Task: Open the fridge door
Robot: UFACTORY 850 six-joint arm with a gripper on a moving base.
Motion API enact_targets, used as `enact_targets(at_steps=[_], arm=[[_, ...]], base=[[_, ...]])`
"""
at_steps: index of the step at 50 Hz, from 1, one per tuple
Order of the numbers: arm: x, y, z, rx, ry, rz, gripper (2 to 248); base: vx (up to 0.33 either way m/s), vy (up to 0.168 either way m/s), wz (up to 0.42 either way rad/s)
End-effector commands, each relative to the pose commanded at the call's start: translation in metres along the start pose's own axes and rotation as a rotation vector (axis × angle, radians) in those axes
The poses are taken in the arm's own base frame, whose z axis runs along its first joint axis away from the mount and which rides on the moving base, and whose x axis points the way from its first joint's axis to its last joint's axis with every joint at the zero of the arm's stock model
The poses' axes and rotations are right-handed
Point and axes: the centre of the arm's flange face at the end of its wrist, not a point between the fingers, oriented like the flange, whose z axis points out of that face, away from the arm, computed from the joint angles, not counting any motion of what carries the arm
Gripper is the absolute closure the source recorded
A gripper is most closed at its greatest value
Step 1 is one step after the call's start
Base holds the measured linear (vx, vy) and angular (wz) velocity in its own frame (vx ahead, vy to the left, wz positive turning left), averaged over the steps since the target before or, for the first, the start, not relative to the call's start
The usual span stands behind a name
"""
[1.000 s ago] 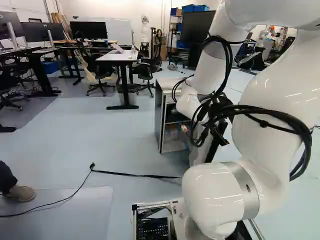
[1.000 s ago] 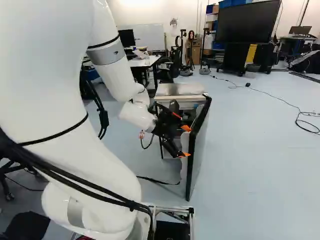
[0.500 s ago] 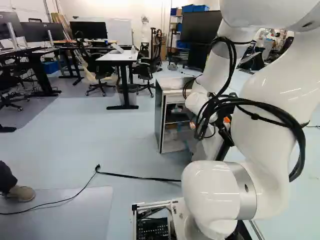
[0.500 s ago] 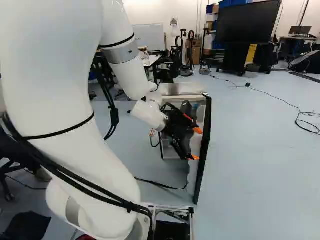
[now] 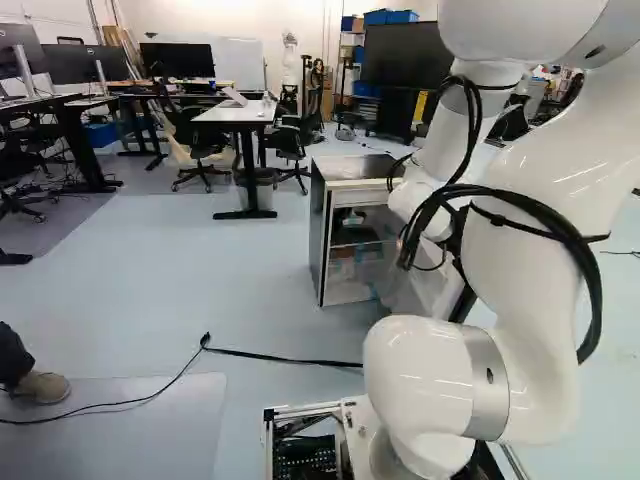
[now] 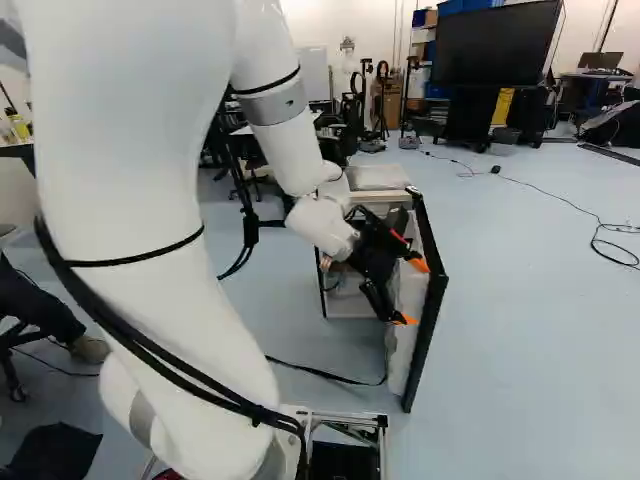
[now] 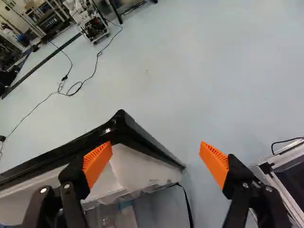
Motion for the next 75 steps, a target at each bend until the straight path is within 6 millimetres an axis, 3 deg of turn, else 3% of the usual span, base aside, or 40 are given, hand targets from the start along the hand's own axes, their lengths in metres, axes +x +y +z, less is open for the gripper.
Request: enact_targets(at_steps=[75], arm=[[0.000,-0.145,0.085,-0.008,0.048,0.174,3]], base=[[0.000,0.000,0.000]])
